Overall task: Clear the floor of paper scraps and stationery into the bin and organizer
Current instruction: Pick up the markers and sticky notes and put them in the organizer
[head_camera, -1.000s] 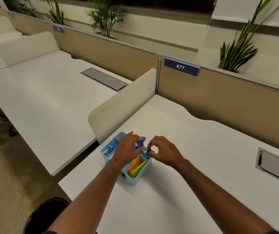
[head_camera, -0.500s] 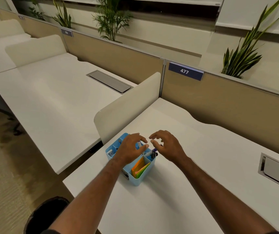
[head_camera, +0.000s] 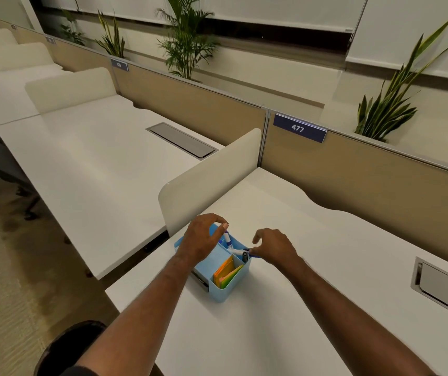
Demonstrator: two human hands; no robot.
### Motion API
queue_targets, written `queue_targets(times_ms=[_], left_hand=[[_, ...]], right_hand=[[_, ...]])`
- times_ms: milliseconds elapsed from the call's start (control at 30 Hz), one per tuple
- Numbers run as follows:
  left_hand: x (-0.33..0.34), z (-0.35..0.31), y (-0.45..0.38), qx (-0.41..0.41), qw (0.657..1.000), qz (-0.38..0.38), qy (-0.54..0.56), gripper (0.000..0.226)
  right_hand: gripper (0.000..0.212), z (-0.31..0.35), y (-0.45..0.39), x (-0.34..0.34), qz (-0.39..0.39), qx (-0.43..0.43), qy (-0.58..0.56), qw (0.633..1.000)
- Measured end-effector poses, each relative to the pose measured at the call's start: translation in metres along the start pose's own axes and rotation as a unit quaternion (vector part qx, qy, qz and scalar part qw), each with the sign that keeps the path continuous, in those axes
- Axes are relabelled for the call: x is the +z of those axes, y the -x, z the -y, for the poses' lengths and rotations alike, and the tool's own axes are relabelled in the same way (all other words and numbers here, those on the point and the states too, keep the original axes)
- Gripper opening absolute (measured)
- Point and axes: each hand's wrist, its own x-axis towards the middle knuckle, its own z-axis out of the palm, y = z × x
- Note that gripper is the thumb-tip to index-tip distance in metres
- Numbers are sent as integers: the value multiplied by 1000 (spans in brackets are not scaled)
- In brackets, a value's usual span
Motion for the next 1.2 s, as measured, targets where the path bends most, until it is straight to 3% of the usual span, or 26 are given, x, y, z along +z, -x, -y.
queue_targets(times_ms=[100,333,500,833,1200], left_hand=[[0,-2,-1,-6,1000,0,0,28],[6,-1,1,-23,1000,8,-8,32],[8,1,-1,-30,999,13,-10,34],[16,6,-2,-67,997,22,-8,40],[14,6,-2,-14,999,4,-29,35]], right_hand=[[31,4,0,-3,-13,6,-6,1000],[45,8,1,-6,44,47,-21,998],[35,6,5,3,56,72,-82,992],[22,24,-5,-36,-47,6,44,998],[30,37,-16,14,-18,-47,166,985]])
